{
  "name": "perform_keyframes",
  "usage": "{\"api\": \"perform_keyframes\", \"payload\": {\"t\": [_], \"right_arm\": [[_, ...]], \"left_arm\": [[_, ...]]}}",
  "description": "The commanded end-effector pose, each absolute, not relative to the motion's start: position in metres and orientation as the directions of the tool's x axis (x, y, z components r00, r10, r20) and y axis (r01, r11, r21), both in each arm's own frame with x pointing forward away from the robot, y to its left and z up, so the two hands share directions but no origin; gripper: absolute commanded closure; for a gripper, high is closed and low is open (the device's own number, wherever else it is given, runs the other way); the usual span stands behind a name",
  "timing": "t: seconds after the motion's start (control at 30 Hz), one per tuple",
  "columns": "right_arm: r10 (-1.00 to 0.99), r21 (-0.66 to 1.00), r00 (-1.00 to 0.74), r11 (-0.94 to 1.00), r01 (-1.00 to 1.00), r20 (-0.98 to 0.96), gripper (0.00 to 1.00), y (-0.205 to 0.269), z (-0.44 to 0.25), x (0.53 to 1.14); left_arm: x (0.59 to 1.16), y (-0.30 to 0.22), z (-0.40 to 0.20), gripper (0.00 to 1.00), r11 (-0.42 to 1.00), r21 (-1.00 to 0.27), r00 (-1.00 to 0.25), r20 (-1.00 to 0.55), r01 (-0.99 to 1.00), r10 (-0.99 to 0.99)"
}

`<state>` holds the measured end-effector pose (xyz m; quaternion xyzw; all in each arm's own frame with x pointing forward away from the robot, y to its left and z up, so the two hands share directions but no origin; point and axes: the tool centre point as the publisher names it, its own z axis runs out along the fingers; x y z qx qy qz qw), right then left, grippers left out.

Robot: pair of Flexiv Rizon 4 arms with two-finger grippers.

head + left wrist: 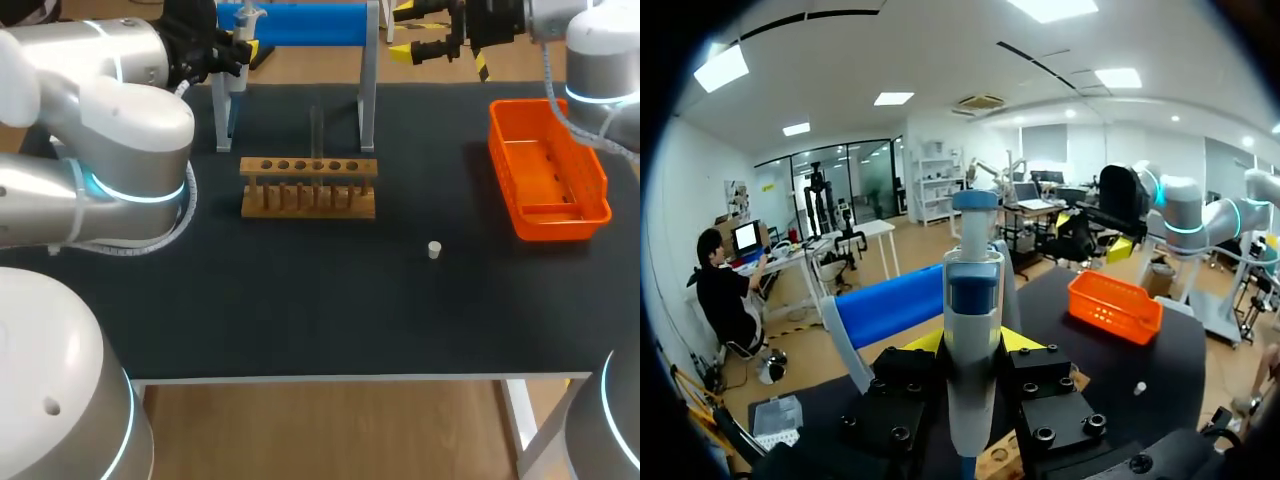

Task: Invert the test tube, pick up the pipette, mount the tip to pipette, aspirate from beaker and dispense into the tube, eject the tip, return the pipette, and cap with the stopper.

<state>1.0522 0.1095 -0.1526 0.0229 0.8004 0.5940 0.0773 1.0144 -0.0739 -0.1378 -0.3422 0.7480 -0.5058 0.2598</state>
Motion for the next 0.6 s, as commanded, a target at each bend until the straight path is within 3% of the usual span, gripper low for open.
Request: {"api": "perform_keyframes", "payload": {"t": [0.03, 0.3, 0.6], "right_arm": [[0.126, 0.953, -0.987, 0.297, -0.054, -0.095, 0.0, 0.108, -0.152, 1.052], [0.126, 0.953, -0.987, 0.297, -0.054, -0.095, 0.0, 0.108, -0.152, 1.052], [0.126, 0.953, -0.987, 0.297, -0.054, -0.095, 0.0, 0.108, -0.152, 1.052]], "left_arm": [[1.015, -0.074, -0.139, 1.0, 0.251, -0.936, -0.63, -0.042, -0.247, -0.775], [1.015, -0.074, -0.139, 1.0, 0.251, -0.936, -0.63, -0.042, -0.247, -0.775], [1.041, -0.073, -0.151, 1.0, 0.227, -0.931, -0.544, -0.038, -0.286, -0.839]]}}
